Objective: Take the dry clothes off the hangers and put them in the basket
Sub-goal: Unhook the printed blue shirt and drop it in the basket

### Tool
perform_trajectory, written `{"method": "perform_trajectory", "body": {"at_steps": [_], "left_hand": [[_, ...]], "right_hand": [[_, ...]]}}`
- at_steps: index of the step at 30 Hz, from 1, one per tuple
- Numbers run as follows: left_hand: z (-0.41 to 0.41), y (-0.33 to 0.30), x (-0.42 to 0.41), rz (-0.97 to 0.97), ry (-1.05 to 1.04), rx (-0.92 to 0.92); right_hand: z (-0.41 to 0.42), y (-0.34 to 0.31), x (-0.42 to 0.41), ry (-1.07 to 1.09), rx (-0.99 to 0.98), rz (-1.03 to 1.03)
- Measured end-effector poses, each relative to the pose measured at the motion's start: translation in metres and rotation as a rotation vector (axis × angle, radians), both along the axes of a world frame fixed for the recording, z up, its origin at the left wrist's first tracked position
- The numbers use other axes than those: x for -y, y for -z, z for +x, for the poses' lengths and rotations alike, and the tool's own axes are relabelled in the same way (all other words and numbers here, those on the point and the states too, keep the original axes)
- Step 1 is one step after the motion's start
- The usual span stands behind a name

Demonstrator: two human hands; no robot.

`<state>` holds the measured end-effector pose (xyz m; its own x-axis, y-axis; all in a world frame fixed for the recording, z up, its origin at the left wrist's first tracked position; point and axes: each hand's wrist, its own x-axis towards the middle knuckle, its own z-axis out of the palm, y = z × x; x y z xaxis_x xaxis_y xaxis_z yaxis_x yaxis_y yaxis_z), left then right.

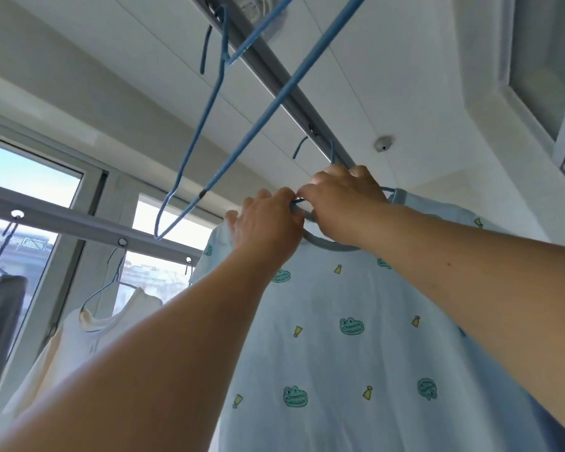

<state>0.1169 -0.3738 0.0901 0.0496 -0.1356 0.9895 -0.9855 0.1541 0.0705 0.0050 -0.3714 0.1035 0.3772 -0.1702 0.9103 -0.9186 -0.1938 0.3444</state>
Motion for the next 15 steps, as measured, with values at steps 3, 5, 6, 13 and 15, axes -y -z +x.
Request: {"method": "perform_trajectory", "body": {"at_steps": [3,5,6,13,15], "left_hand": [[0.005,-0.001,0.001,-0.040,0.021,0.042],[0.011,-0.003,0.002,-0.042,0.040,0.034],[0.015,-0.004,0.002,-0.039,0.047,0.021],[0.038,-0.006,0.001,-0.044,0.159,-0.163],[0.052,-0.005,-0.001,-0.044,0.202,-0.271]], "right_hand": [[-0.002,-0.002,0.005,-0.013,0.017,-0.014],[-0.004,-0.005,0.008,-0.008,0.018,-0.030],[-0.005,-0.005,0.009,-0.009,0.016,-0.028],[-0.007,-0.012,0.009,-0.018,0.055,0.051],[-0.005,-0.014,0.007,-0.007,0.107,0.104]]}}
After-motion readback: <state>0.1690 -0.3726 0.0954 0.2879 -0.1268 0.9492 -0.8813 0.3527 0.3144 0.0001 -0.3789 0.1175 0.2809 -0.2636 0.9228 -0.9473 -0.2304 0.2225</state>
